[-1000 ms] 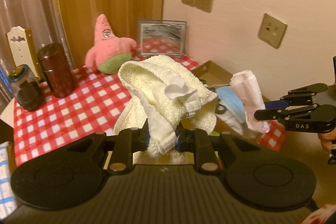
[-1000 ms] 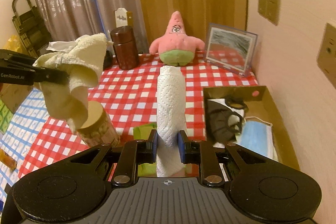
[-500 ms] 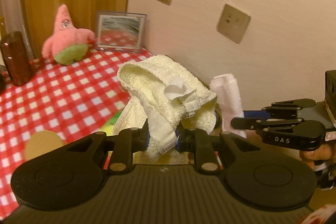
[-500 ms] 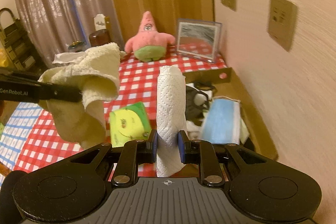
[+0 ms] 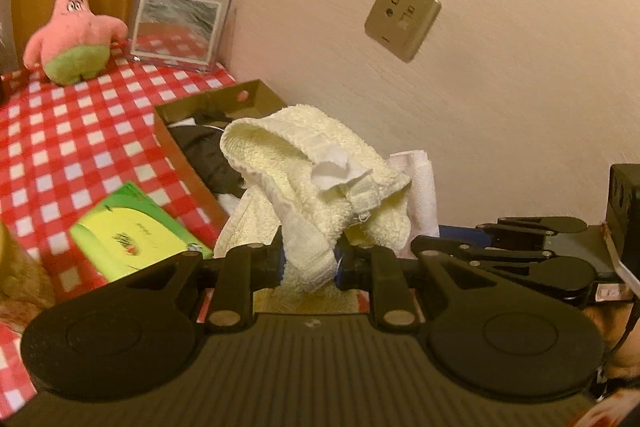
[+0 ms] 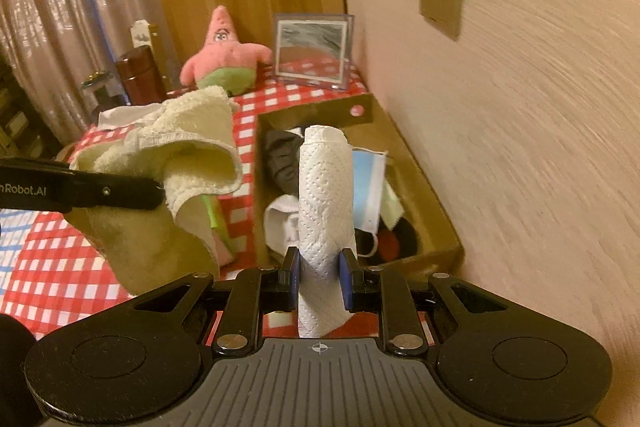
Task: Organize soft objects
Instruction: 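Lift and carry the beige towel and paper towel roll over the box, then lower both items into the box and open both tools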
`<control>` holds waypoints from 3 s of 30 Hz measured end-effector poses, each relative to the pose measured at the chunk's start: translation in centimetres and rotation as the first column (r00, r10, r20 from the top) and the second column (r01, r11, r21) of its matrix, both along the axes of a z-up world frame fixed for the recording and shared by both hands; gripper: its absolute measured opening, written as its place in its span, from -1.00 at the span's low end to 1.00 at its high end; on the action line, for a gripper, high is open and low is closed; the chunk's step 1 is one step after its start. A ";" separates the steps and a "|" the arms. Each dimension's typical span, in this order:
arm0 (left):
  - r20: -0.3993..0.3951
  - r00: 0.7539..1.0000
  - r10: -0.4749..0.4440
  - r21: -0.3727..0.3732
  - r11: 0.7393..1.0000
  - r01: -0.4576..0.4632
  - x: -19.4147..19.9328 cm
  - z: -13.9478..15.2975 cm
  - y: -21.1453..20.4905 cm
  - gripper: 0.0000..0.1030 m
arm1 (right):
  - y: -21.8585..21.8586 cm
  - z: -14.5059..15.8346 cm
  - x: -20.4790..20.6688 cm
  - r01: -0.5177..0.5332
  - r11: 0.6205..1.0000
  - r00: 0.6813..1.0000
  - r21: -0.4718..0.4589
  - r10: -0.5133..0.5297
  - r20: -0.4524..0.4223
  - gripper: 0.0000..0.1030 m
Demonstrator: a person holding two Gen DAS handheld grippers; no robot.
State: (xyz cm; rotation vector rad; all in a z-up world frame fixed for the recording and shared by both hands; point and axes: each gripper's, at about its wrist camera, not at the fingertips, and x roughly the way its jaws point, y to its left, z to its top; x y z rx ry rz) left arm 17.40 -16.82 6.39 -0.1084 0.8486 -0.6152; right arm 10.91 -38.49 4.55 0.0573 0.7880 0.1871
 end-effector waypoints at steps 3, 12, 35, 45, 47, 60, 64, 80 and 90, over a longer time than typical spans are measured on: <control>-0.013 1.000 -0.004 -0.002 1.000 0.004 0.2 -0.6 -0.8 -0.64 | -0.6 -0.2 0.0 0.007 1.000 1.000 -0.008 -0.007 -0.003 -0.60; -0.050 0.998 0.043 -0.026 0.999 -0.044 1.8 -2.0 -1.8 -0.64 | -1.4 -0.9 0.7 0.007 0.999 1.000 -0.040 -0.007 -0.009 -0.60; -0.176 0.971 0.163 -0.112 0.977 -0.184 9.4 -6.8 -4.3 -0.64 | -2.3 -3.7 8.0 -0.031 0.996 0.999 -0.086 0.028 -0.037 -0.60; -0.204 0.955 0.216 -0.101 0.966 -0.240 12.9 -8.8 -5.0 -0.62 | -2.4 -5.3 11.2 -0.031 0.994 0.998 -0.103 0.024 -0.062 -0.60; -0.207 0.953 0.220 -0.086 0.967 -0.241 13.4 -9.3 -5.2 -0.60 | -2.4 -5.7 11.7 -0.032 0.993 0.997 -0.111 0.024 -0.070 -0.60; -0.105 0.972 0.208 -0.051 0.976 -0.214 12.0 -8.0 -3.8 -0.08 | -2.3 -6.5 13.0 -0.034 0.993 0.996 -0.113 0.025 -0.080 -0.60; -0.108 0.972 0.210 -0.048 0.975 -0.216 11.3 -7.7 -3.2 -0.02 | -1.9 -6.5 12.9 -0.043 0.992 0.996 -0.120 0.033 -0.088 -0.60; -0.077 0.967 0.243 0.034 0.970 -0.241 9.1 -8.2 -2.1 0.37 | -1.3 -6.4 13.1 -0.061 0.991 0.994 -0.121 0.049 -0.096 -0.60; -0.030 0.963 0.266 0.082 0.961 -0.263 8.4 -7.9 -1.8 0.72 | -1.6 -6.4 13.4 -0.031 0.998 0.996 -0.062 0.026 -0.087 -0.21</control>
